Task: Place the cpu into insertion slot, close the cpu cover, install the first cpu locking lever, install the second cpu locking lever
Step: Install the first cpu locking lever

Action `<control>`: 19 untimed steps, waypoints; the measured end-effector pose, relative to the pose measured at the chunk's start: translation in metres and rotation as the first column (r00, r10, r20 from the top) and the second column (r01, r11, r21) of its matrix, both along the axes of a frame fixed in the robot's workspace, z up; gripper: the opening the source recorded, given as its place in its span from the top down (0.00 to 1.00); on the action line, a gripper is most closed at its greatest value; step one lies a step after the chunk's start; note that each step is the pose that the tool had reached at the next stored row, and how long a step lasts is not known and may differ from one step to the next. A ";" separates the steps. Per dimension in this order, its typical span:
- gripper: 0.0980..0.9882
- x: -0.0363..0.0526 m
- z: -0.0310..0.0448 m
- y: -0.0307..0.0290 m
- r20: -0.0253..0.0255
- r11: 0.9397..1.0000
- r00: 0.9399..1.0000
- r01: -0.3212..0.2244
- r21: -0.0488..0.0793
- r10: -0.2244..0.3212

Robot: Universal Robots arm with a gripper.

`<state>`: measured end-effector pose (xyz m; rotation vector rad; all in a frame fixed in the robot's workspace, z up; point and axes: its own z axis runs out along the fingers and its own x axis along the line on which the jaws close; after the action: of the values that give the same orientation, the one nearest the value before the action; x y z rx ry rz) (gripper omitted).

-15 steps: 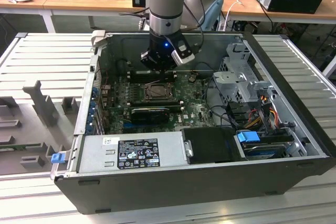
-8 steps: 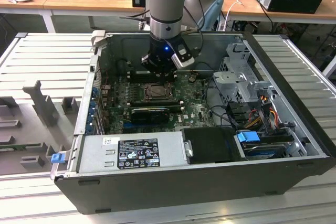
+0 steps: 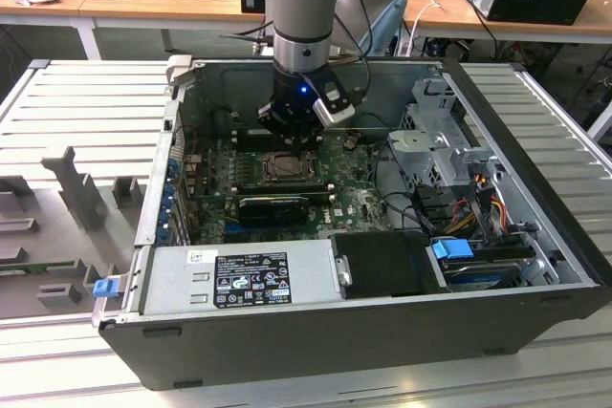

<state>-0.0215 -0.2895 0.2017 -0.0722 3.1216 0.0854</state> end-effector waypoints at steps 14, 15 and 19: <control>0.99 0.0018 0.0140 -0.0004 0.001 0.999 1.000 0.000 0.039 0.000; 0.99 0.0017 0.0141 -0.0013 0.000 0.999 1.000 0.000 0.038 0.000; 0.99 0.0017 0.0141 -0.0033 0.000 0.999 1.000 0.000 0.038 0.000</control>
<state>-0.0198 -0.2928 0.2158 -0.0717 3.1181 0.1452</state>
